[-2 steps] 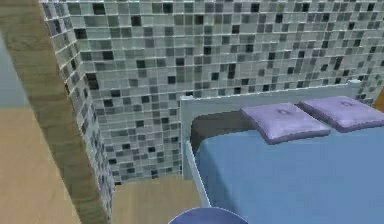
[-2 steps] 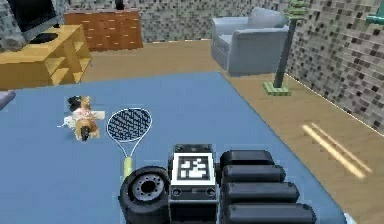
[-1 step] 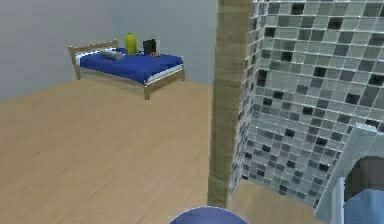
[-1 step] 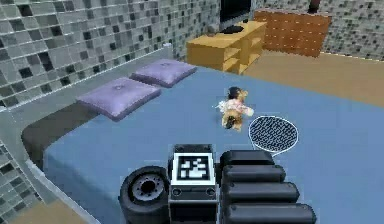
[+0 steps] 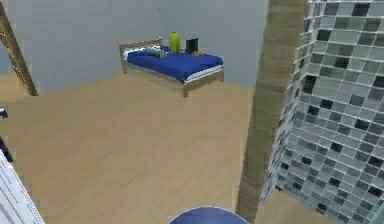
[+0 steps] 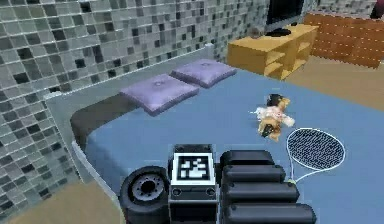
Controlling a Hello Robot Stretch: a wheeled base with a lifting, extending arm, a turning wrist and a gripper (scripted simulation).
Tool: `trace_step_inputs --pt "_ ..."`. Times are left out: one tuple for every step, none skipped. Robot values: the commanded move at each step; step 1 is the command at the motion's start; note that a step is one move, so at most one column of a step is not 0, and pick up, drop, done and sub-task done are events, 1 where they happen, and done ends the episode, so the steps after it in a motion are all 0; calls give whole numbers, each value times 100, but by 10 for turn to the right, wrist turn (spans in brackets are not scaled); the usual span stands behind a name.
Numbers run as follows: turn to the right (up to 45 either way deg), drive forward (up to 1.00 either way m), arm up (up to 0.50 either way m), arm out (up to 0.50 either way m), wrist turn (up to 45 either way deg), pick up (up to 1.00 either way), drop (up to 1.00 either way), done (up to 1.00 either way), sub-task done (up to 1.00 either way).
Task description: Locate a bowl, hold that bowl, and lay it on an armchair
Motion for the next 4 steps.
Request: trace_step_inputs --pt "0 30 0 0 0 0 0 0 0" --pt "-360 0 0 0 0 0 0 0 0" --pt "0 100 0 0 0 0 0 0 0" --pt "-90 0 0 0 0 0 0 0 0"
